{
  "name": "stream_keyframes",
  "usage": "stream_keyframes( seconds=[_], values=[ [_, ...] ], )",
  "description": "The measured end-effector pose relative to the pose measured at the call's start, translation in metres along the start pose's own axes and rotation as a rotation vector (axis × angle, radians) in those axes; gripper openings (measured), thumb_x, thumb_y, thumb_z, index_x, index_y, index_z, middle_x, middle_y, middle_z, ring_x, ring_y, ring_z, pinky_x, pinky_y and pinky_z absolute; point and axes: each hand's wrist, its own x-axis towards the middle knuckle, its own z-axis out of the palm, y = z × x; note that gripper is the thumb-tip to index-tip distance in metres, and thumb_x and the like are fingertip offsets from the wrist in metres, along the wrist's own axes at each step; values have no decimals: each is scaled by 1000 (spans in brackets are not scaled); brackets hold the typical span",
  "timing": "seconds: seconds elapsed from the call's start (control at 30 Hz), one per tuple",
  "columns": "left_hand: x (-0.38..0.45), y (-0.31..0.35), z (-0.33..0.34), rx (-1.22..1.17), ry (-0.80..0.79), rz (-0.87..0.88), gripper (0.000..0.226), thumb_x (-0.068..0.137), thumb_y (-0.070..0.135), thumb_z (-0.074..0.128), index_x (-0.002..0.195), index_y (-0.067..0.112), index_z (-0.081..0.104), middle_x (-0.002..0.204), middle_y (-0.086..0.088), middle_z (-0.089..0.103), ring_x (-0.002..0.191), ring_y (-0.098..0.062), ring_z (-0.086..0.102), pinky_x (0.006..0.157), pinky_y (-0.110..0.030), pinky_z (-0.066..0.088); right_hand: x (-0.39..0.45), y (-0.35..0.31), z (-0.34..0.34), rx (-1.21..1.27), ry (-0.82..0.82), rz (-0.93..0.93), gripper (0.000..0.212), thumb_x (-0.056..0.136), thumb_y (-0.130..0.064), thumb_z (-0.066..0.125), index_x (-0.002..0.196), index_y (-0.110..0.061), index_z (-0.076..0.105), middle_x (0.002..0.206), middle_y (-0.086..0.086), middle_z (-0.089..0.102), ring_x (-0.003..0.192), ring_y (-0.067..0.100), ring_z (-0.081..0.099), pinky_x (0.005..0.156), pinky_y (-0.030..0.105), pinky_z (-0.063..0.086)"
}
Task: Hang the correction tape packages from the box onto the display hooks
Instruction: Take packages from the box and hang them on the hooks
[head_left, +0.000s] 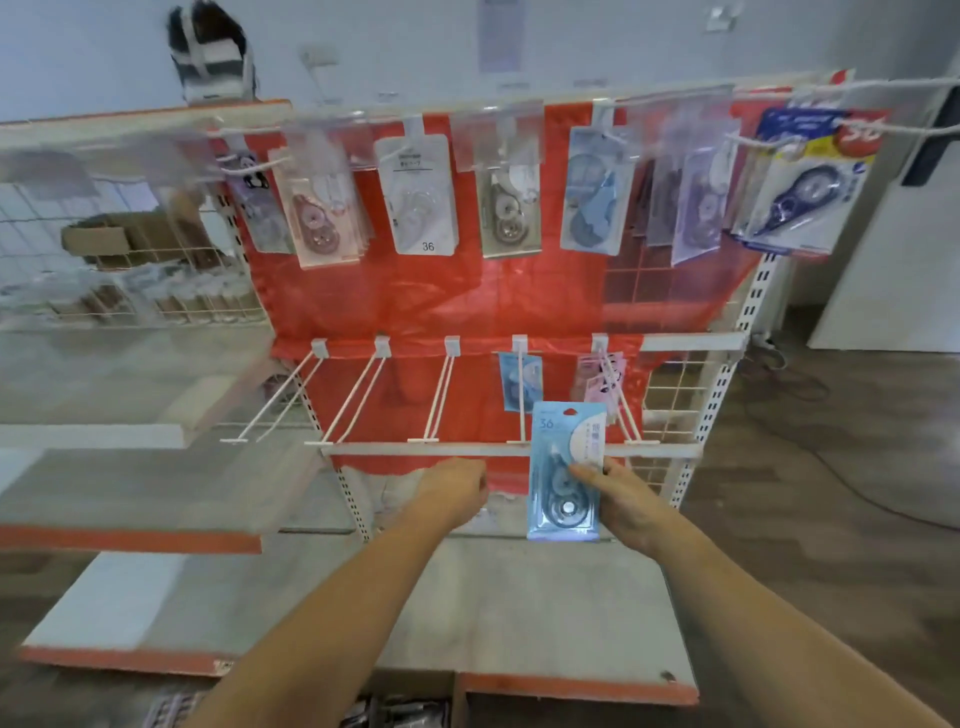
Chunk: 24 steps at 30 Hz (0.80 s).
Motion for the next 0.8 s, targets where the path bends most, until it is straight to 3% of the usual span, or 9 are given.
stream_keyframes(
  seconds=[0.1,0.3,0.63,0.8],
  values=[
    [3,-6,25,15,-52,11,28,94,20,42,113,14,62,118,-9,64,110,-28,58,91,-35,47,-3,31,-6,-18,46,60,27,83,-11,61,109,-5,60,90,3,74,78,16,71,62,25,55],
    [20,-16,68,82,-113,33,28,95,19,40,112,15,62,118,-8,64,110,-29,59,88,-35,47,22,74,-14,-110,98,135,24,85,-3,62,109,-6,62,100,9,72,87,23,70,75,33,57],
    [39,-43,124,106,-241,43,30,97,22,35,116,15,57,120,-8,61,111,-26,57,86,-34,46,88,93,-14,-153,251,35,22,84,-3,66,104,-11,65,101,7,71,95,25,66,91,41,52],
    [44,-53,145,84,-285,27,29,98,24,35,117,17,57,118,-5,62,110,-23,57,87,-33,46,102,94,-13,-199,312,-3,25,84,-7,68,109,-8,65,101,6,71,93,23,67,86,36,54]
  ],
)
